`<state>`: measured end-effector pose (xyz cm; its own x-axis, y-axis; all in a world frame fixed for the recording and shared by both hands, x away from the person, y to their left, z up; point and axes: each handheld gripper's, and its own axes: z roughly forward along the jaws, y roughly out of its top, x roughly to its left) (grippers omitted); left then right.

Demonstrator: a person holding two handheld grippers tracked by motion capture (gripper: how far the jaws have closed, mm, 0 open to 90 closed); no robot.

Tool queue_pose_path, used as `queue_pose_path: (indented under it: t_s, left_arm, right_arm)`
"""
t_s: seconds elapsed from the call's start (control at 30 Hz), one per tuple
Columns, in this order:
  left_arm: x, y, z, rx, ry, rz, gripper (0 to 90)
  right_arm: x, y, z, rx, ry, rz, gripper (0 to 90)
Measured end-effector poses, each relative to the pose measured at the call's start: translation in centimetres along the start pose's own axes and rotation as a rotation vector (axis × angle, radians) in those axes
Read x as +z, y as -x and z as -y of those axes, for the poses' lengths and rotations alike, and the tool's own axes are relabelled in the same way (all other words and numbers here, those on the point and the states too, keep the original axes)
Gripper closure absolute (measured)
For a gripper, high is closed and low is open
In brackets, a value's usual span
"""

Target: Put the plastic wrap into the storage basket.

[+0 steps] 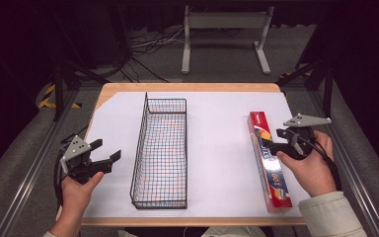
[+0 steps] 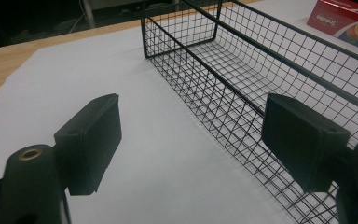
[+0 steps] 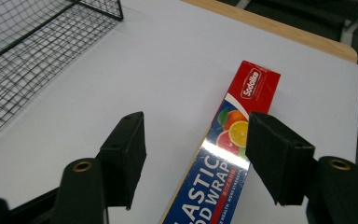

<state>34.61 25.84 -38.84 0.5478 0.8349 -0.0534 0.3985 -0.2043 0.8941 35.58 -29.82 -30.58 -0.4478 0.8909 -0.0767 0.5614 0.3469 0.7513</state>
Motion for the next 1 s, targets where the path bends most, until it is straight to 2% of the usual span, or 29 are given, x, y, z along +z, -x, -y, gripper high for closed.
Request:
queue_pose_path:
  t_s: [0.13,0.17,0.3,0.5,0.53,0.57,0.67,0.77,0.9,1.0]
  left_arm:
    - [-0.1,-0.1,0.0,-0.002,0.002,-0.003,20.8]
    - [-0.1,-0.2,0.0,-0.003,0.004,-0.002,20.8]
    - [-0.2,-0.3,0.0,-0.007,0.003,-0.003,20.8]
    - [-0.1,-0.2,0.1,-0.005,0.007,-0.005,20.8]
    - [0.0,-0.1,0.1,-0.004,0.006,-0.006,20.8]
    - [0.0,-0.1,0.1,-0.002,0.002,-0.004,20.9]
    - [0.1,-0.1,0.1,0.000,0.001,-0.002,20.9]
    - [0.1,-0.1,0.1,0.001,0.001,-0.004,20.8]
    - [0.0,-0.3,0.1,0.001,0.002,-0.007,20.9]
    - [0.0,-0.2,0.2,-0.001,0.000,-0.008,21.4]
  right_arm:
    - [0.7,0.5,-0.4,0.016,-0.026,0.014,36.2]
    - [1.1,1.0,-0.5,0.031,-0.033,0.033,35.5]
    - [2.0,1.9,-0.6,0.094,-0.030,0.042,34.4]
    - [3.0,2.4,-0.7,0.106,-0.041,0.062,33.6]
    - [3.3,2.5,-0.6,0.129,-0.061,0.075,30.9]
    - [3.7,2.5,-0.5,0.152,-0.095,0.091,32.9]
    - [5.0,2.7,-0.2,0.183,-0.151,0.098,33.0]
    - [5.8,2.7,0.0,0.211,-0.183,0.094,32.6]
    - [7.1,2.7,0.3,0.223,-0.241,0.106,28.2]
    - [8.1,2.5,0.8,0.269,-0.289,0.106,24.9]
